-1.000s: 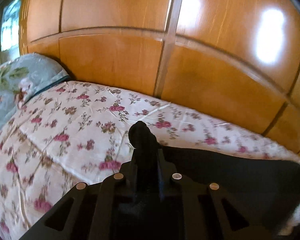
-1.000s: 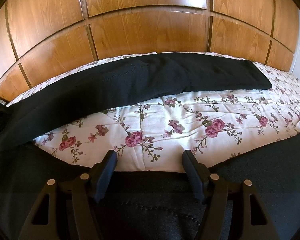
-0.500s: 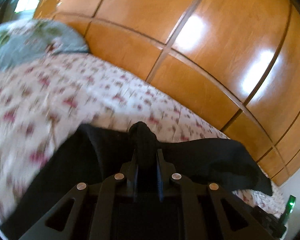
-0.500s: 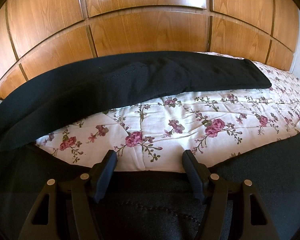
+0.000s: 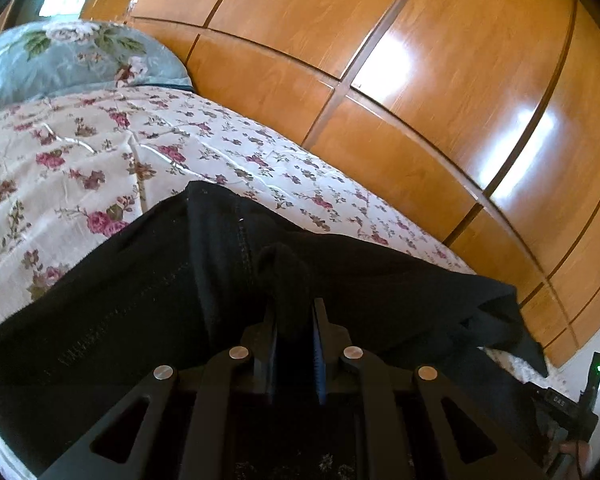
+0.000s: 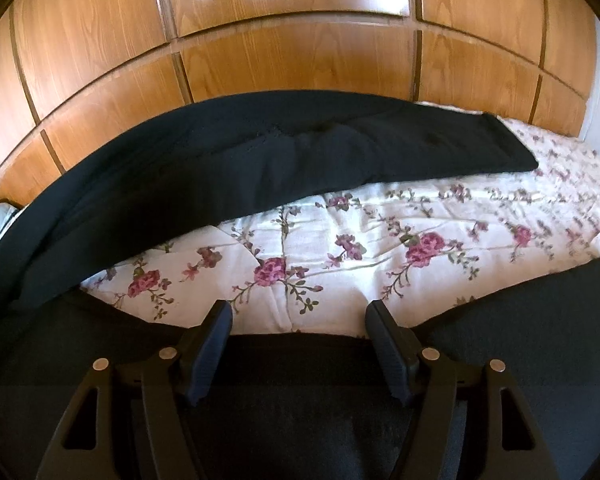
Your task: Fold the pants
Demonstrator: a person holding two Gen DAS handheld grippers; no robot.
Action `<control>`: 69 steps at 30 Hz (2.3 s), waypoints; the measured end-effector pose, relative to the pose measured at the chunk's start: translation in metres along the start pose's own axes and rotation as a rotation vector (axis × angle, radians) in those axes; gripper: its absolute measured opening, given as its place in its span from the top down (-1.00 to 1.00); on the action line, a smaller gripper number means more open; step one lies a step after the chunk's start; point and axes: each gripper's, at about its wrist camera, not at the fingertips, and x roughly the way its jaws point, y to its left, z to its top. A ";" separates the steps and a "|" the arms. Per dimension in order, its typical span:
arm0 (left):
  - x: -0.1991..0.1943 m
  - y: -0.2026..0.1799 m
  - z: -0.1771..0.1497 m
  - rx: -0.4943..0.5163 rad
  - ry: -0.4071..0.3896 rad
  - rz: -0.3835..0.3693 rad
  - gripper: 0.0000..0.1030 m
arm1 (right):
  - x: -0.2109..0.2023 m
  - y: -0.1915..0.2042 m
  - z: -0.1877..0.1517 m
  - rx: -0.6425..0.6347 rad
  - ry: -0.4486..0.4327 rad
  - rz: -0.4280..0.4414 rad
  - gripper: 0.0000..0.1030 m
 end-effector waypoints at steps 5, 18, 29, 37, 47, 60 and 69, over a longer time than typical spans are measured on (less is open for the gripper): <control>0.001 0.000 -0.001 -0.001 -0.006 -0.007 0.74 | -0.006 0.024 0.036 0.082 -0.028 0.151 -0.35; 0.001 0.003 -0.003 -0.012 -0.011 -0.036 0.74 | 0.088 0.064 0.128 0.343 0.132 0.188 -0.25; -0.016 0.015 0.023 -0.130 -0.025 -0.112 0.74 | -0.004 0.031 0.091 0.221 -0.047 0.357 0.79; -0.061 0.041 0.042 -0.262 -0.132 -0.209 0.74 | -0.094 0.033 0.003 0.023 -0.183 0.380 0.79; -0.078 0.076 -0.014 -0.423 -0.071 -0.208 -0.06 | -0.057 0.022 -0.093 0.019 -0.055 0.352 0.79; -0.072 0.048 -0.039 -0.539 0.111 -0.379 -0.47 | -0.052 0.012 -0.093 0.087 -0.052 0.438 0.77; -0.054 0.041 -0.019 -0.517 0.097 -0.247 0.29 | -0.069 -0.053 -0.074 0.349 -0.092 0.427 0.02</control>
